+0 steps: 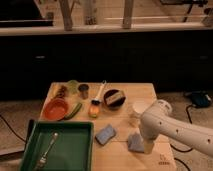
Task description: Wipe tray with towel
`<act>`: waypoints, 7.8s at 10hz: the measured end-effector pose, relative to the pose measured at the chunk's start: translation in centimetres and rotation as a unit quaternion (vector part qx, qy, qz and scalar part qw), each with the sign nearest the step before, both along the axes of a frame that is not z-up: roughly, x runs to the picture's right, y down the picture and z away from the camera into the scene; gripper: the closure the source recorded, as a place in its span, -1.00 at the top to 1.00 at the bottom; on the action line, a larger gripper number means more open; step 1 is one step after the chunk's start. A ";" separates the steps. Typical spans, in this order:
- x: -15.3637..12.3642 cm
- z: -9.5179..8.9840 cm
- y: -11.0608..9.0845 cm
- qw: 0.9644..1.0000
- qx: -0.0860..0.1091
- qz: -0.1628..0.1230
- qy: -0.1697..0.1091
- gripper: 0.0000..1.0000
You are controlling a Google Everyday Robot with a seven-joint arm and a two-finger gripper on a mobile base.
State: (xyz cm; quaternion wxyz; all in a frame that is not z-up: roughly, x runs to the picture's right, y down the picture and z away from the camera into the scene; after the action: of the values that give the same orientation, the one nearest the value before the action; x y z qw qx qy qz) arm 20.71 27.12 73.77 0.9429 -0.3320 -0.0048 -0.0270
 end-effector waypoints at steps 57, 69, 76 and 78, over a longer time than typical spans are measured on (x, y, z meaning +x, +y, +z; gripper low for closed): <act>-16.7 -7.1 -8.4 0.994 0.077 -0.070 -0.046 -0.95; -24.3 -6.5 -8.1 0.988 0.067 -0.111 -0.085 -0.95; -27.0 -4.6 -6.6 0.985 0.054 -0.122 -0.112 -0.95; -27.3 -3.8 -5.4 0.984 0.044 -0.127 -0.116 -0.95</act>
State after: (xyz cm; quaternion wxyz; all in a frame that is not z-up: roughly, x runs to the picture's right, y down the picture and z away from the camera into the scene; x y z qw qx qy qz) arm -6.62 21.73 70.01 0.9386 -0.2825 -0.0711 -0.1850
